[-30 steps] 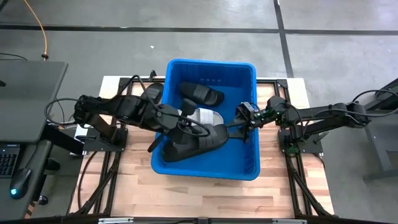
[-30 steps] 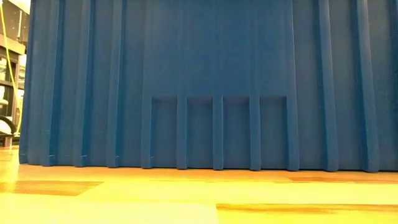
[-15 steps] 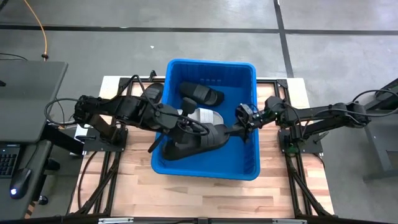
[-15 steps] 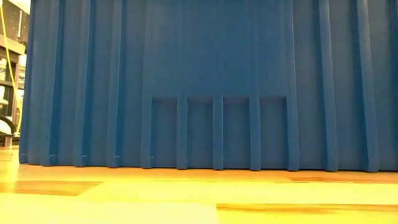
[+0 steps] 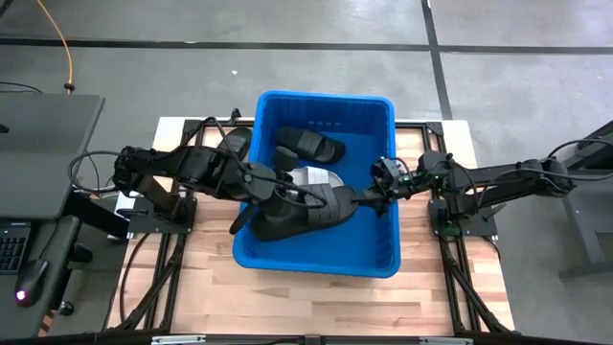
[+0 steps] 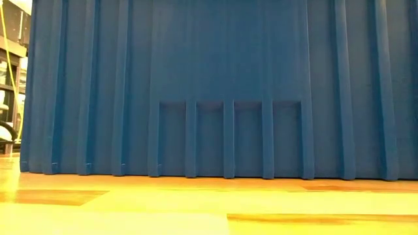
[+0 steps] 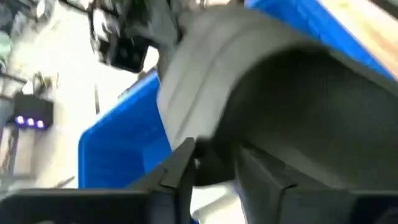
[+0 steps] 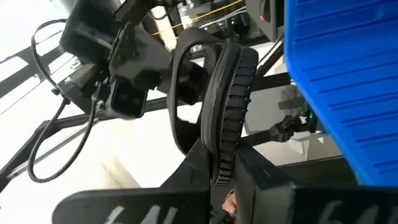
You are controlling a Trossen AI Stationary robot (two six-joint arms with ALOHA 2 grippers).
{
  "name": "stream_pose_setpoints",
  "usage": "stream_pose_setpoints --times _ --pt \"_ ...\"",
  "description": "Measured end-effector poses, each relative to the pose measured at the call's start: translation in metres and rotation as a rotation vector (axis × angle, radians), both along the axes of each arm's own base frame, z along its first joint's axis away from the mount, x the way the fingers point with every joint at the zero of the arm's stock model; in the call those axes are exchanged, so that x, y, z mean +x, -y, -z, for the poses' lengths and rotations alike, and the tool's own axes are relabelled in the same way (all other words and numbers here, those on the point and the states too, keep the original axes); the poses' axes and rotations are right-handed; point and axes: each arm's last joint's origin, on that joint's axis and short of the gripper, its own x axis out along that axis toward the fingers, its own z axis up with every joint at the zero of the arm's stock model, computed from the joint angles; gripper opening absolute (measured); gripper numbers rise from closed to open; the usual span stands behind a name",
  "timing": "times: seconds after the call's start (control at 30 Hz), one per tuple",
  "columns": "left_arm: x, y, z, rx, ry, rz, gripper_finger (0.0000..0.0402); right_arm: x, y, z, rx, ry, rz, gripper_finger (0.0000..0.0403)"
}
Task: Pick and place slides into bin
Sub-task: Put the black slide into the blue container
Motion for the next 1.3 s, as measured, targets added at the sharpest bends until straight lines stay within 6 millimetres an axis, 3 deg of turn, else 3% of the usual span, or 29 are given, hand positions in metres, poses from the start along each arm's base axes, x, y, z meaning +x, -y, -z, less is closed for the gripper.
stream_pose_setpoints --times 0.27,0.43,0.53,0.73,0.87,1.2,1.3 --pt "-0.017 -0.006 0.009 -0.014 -0.125 -0.183 0.0207 -0.025 0.001 -0.005 -0.056 -0.044 0.091 0.0002" --pt "-0.022 -0.005 0.006 -0.105 -0.098 -0.239 0.0237 -0.035 0.002 -0.005 -0.091 -0.084 0.168 0.0002" --pt "-0.023 -0.004 0.001 -0.173 -0.050 -0.215 0.0236 -0.037 0.001 -0.002 -0.106 -0.119 0.185 0.0002" --pt "-0.018 0.000 -0.018 -0.337 0.287 -0.084 0.0212 -0.036 -0.001 0.002 -0.128 -0.143 0.168 0.0002" --pt "-0.031 -0.001 -0.007 -0.396 0.369 -0.080 0.0195 -0.038 -0.001 -0.001 -0.131 -0.127 0.185 0.0001" --pt "-0.096 -0.013 0.025 -0.512 0.550 -0.168 0.0170 -0.035 0.000 0.001 -0.121 -0.142 0.275 0.0001" --pt "-0.119 -0.017 0.026 -0.527 0.627 -0.173 0.0171 -0.032 -0.003 0.004 -0.111 -0.167 0.326 0.0001"
